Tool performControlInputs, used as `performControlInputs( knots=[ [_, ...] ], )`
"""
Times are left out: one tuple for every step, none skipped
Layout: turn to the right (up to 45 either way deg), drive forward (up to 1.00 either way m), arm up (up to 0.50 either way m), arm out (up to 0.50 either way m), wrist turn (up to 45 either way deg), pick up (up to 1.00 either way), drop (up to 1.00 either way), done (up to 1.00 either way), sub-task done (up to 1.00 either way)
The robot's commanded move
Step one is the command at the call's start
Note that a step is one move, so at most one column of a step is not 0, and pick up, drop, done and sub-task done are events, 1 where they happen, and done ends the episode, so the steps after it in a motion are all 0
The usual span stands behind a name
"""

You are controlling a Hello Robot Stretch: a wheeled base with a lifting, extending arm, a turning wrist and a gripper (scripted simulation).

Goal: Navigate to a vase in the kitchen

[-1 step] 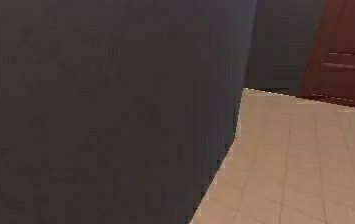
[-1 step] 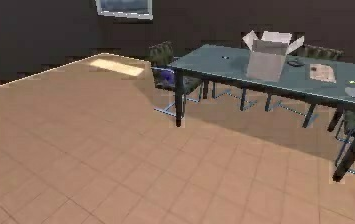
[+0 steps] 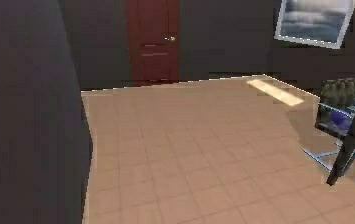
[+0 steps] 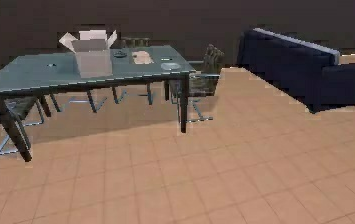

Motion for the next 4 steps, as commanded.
performControlInputs(
  knots=[
    [45.0,0.00,0.00,0.00,0.0,0.00,0.00,0.00,0.00],
    [27.0,0.00,0.00,0.00,0.0,0.00,0.00,0.00,0.00],
    [0.0,0.10,0.00,0.00,0.0,0.00,0.00,0.00,0.00],
    [45.0,0.00,0.00,0.00,0.0,0.00,0.00,0.00,0.00]
  ],
)
